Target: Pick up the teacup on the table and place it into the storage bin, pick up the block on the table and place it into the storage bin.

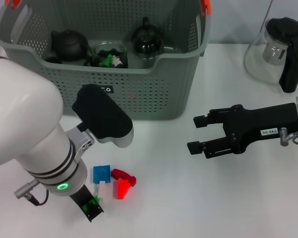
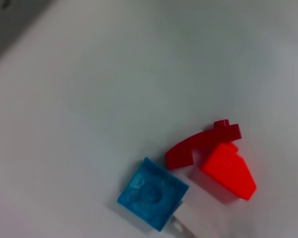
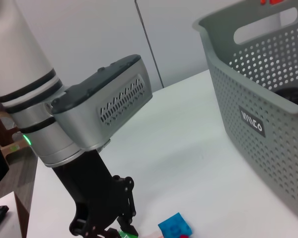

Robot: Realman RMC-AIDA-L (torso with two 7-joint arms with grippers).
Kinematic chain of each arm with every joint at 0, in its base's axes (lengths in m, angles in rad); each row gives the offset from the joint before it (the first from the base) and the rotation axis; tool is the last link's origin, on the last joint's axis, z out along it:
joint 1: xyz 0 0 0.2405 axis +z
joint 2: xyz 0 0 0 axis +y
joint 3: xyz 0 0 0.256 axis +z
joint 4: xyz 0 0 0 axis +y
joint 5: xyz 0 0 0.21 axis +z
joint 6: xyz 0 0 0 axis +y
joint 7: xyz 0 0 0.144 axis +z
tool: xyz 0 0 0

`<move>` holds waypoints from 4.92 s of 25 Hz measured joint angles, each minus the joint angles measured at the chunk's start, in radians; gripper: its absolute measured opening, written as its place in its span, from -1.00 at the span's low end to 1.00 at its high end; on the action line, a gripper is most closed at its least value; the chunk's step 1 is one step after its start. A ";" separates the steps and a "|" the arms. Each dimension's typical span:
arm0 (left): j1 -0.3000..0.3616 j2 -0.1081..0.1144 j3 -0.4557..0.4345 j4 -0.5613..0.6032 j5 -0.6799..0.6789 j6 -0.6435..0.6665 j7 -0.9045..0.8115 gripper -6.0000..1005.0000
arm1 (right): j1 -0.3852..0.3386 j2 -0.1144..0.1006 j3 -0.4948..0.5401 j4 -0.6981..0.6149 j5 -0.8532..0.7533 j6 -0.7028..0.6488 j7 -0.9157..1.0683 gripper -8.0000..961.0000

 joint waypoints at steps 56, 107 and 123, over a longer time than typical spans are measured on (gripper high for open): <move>-0.292 0.128 -1.013 -0.065 -0.717 0.092 0.544 0.42 | -0.002 0.020 -0.054 0.001 -0.008 -0.082 -0.019 0.80; 0.024 0.003 -0.289 0.011 -0.048 -0.101 0.705 0.88 | -0.007 0.018 -0.035 0.005 -0.004 -0.066 0.022 0.80; 0.009 0.002 -0.175 -0.032 0.004 -0.152 0.614 0.87 | -0.007 0.017 -0.033 0.003 -0.003 -0.067 0.024 0.80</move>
